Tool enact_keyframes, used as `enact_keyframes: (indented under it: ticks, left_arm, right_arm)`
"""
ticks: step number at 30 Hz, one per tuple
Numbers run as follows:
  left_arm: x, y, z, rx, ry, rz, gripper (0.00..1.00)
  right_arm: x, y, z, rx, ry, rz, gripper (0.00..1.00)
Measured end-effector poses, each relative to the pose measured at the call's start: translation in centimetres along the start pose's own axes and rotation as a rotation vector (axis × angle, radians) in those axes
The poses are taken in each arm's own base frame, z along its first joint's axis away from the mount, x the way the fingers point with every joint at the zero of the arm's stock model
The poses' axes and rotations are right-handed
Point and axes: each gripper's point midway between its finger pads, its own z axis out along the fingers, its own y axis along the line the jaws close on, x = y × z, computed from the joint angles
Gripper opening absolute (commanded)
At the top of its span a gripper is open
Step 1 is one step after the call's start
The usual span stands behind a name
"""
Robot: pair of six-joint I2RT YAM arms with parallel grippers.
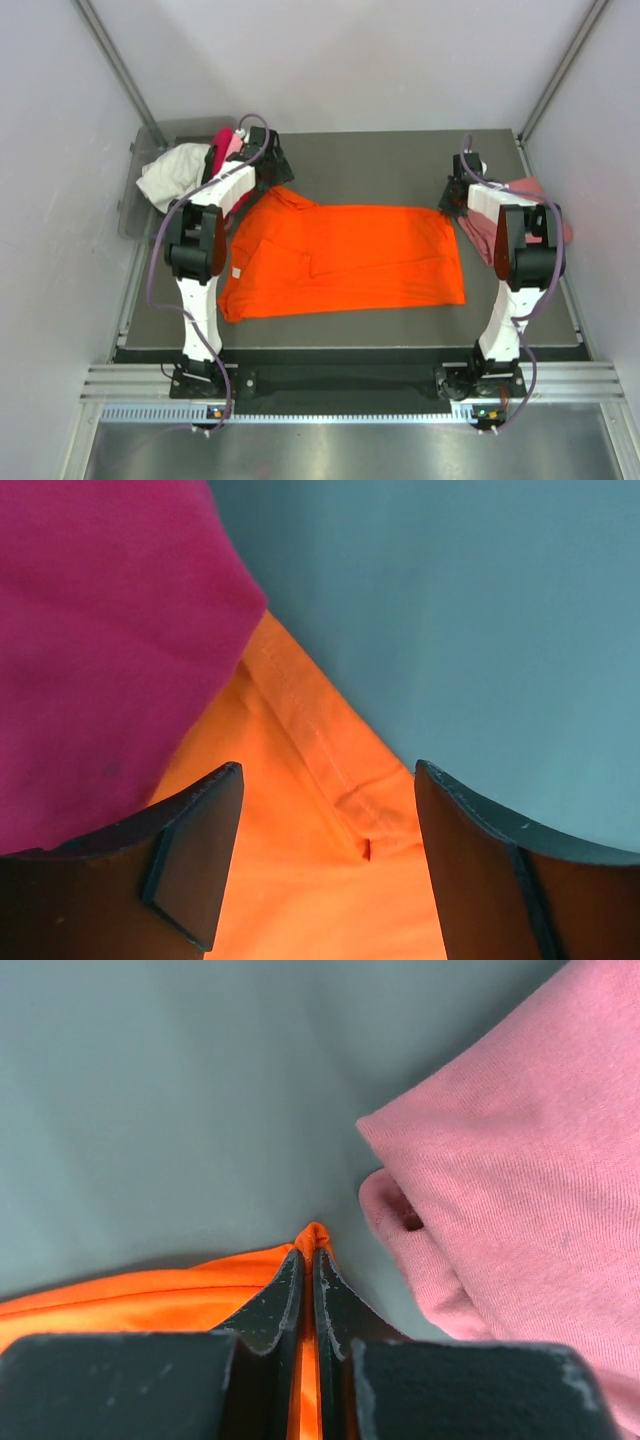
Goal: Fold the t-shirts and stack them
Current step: Fold the tshirt
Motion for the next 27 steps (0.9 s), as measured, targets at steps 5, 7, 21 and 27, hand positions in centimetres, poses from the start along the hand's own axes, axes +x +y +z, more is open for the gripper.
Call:
enact_keyframes:
  ticks: [5, 7, 21, 27]
  left_arm:
    - [1.4, -0.7, 1.9, -0.031, 0.017, 0.026, 0.68]
    - [1.9, -1.4, 2.4, -0.031, 0.019, 0.04, 0.64]
    - [3.1, 0.5, 3.6, -0.166, 0.021, 0.043, 0.61]
    - [2.5, 1.6, 3.6, -0.221, -0.013, 0.053, 0.59]
  right_arm:
    - [0.0, 0.1, 0.0, -0.005, -0.002, 0.0, 0.0]
    - [0.1, 0.1, 0.0, -0.006, -0.002, 0.0, 0.0]
    - [0.3, 0.1, -0.3, -0.013, -0.001, 0.001, 0.0]
    - [0.3, 0.1, -0.3, -0.015, 0.0, 0.001, 0.0]
